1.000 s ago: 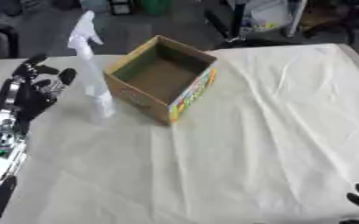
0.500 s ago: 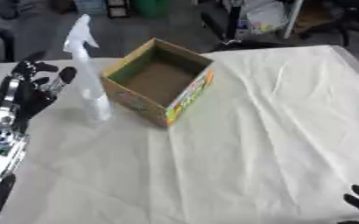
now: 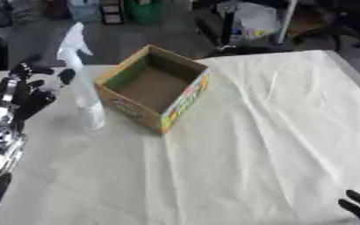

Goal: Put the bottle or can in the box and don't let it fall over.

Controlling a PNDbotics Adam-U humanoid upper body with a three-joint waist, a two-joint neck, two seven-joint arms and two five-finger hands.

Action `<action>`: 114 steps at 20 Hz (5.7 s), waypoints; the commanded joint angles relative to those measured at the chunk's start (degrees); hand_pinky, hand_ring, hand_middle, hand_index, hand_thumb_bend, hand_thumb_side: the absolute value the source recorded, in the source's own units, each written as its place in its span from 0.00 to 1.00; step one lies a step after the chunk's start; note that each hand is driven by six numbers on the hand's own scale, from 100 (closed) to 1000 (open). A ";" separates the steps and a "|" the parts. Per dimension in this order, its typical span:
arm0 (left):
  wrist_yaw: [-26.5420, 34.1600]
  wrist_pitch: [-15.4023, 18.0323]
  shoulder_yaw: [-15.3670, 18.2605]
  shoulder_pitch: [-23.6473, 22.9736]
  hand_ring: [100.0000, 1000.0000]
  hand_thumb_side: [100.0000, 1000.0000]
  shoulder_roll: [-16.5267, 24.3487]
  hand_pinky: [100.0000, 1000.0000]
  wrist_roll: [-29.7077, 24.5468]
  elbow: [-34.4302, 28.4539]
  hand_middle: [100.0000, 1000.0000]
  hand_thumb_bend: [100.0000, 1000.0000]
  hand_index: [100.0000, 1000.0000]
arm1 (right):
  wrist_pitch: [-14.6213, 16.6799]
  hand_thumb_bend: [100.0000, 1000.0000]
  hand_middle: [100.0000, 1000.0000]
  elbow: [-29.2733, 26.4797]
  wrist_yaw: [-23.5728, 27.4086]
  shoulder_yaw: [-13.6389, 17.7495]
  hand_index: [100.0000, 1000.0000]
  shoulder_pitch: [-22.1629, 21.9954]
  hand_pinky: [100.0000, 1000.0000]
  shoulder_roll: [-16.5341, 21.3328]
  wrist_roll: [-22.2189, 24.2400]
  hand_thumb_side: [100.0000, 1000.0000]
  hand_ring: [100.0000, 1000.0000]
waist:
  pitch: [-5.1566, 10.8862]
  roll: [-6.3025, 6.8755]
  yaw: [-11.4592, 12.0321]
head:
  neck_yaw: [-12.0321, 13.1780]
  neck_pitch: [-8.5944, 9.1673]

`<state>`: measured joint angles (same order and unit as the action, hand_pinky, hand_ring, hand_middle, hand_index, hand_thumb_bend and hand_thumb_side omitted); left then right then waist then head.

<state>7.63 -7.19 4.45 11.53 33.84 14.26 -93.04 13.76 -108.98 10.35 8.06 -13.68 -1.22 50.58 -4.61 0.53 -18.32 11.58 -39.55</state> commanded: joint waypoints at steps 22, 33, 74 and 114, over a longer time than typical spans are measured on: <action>0.18 1.04 -5.80 12.20 0.97 0.46 8.39 0.87 -5.17 6.97 0.61 0.69 0.90 | 0.27 0.00 1.00 -0.32 -0.26 -0.76 1.00 0.28 0.72 0.57 1.09 0.41 1.00 | 0.10 0.08 -1.66 | -0.30 1.49; -0.30 0.11 -7.10 14.33 0.96 0.42 8.82 0.86 -6.46 9.26 0.58 0.65 0.89 | 0.12 0.00 1.00 -0.17 -0.26 -0.86 1.00 0.46 0.72 0.62 1.19 0.41 1.00 | 0.06 0.20 -2.10 | -0.37 1.47; 11.72 1.95 -6.75 15.86 0.34 0.00 11.59 0.64 -0.63 3.29 0.00 0.00 0.34 | 0.25 0.00 1.00 -0.16 -0.21 -0.91 1.00 0.29 0.72 0.55 1.39 0.41 1.00 | -0.01 0.02 -2.19 | -1.45 2.09; 10.18 6.60 -15.48 25.31 0.86 0.21 5.31 0.83 -8.32 5.52 0.39 0.46 0.78 | 0.55 0.00 1.00 0.13 -1.52 -3.62 1.00 2.12 0.72 -0.42 1.39 0.41 1.00 | -3.00 0.24 -7.35 | 0.48 4.56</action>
<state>20.40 0.44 -11.42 36.24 37.37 6.85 -85.38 13.86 -108.26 9.07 4.20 -11.67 -1.77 51.69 -8.28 0.89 -25.64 12.19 -35.54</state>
